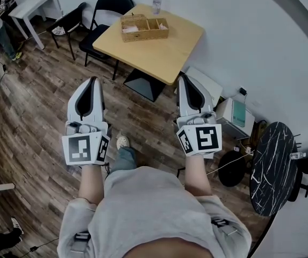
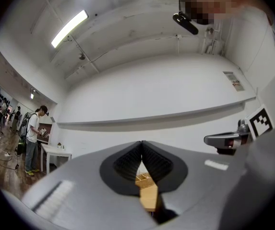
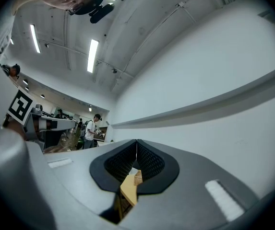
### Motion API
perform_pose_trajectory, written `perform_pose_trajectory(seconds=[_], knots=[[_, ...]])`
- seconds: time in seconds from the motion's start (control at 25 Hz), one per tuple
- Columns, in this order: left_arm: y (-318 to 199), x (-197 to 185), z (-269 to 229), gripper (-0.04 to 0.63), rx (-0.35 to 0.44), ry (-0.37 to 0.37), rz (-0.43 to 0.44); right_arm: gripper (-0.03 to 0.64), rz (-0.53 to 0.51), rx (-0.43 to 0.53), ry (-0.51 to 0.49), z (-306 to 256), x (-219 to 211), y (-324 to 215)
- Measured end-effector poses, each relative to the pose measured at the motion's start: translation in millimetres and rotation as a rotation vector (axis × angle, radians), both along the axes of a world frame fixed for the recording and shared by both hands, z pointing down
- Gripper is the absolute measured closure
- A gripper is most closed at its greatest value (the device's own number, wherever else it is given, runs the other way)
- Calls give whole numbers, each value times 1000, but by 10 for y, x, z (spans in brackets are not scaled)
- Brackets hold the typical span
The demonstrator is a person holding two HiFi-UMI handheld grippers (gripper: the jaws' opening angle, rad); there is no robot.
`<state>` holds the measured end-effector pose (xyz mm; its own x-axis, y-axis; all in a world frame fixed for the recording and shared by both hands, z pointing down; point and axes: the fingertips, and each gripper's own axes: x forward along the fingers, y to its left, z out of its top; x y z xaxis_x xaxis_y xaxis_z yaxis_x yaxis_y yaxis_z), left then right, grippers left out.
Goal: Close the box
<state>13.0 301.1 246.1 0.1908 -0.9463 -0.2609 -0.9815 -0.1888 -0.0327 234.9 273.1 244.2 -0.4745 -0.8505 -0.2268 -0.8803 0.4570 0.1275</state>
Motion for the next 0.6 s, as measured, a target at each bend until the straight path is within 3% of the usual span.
perform_pose_trajectory(seconds=[0.6], knots=[[-1211, -523, -101, 537, 2, 6, 43, 612, 47, 9, 6, -106, -495, -1104]])
